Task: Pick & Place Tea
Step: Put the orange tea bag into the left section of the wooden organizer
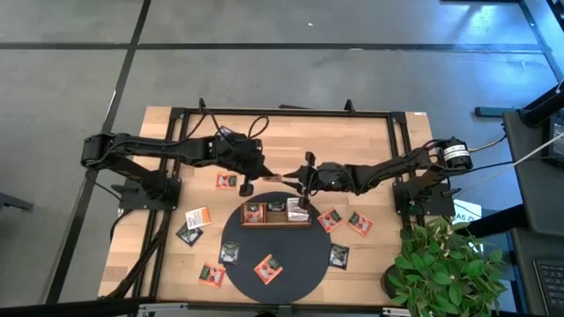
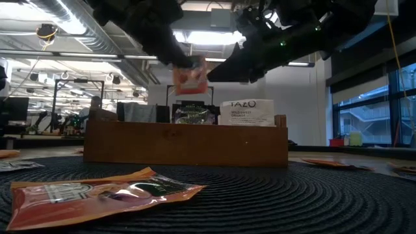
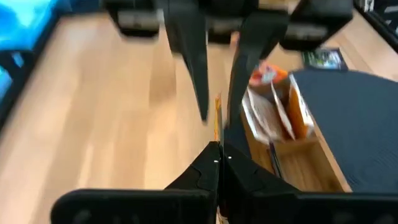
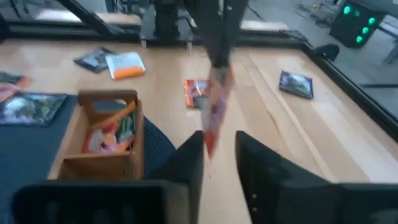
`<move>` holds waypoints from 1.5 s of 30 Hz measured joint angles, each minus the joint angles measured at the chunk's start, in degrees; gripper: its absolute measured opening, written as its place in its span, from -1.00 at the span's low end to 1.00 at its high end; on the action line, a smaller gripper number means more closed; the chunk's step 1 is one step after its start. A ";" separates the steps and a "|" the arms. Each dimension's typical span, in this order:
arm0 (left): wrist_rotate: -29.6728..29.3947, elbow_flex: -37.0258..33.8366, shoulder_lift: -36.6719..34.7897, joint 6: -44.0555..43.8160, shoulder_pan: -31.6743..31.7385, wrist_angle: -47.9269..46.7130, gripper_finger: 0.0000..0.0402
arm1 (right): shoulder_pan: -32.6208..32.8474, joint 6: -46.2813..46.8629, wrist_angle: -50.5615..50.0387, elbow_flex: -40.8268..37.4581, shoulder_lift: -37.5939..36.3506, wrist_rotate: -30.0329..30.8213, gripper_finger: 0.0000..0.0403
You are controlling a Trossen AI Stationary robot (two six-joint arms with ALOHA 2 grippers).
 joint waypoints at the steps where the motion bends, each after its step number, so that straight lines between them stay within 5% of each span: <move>1: 0.39 0.00 -0.46 -1.47 -0.21 -1.74 -0.98 | 0.02 0.00 -0.97 0.00 0.00 1.02 -0.45; 10: 2.96 -0.10 -2.44 -15.43 -5.10 -14.09 -0.98 | -0.08 1.27 -8.69 -0.02 0.00 18.15 -0.14; 28: -4.75 -13.35 -2.07 -33.88 -16.24 4.25 -0.96 | -0.13 1.64 -9.14 -0.02 -0.01 18.44 -0.12; 45: -13.17 -16.94 -2.07 -37.21 -18.73 8.68 -0.94 | -0.13 1.55 -9.27 -0.03 -0.02 18.44 -0.12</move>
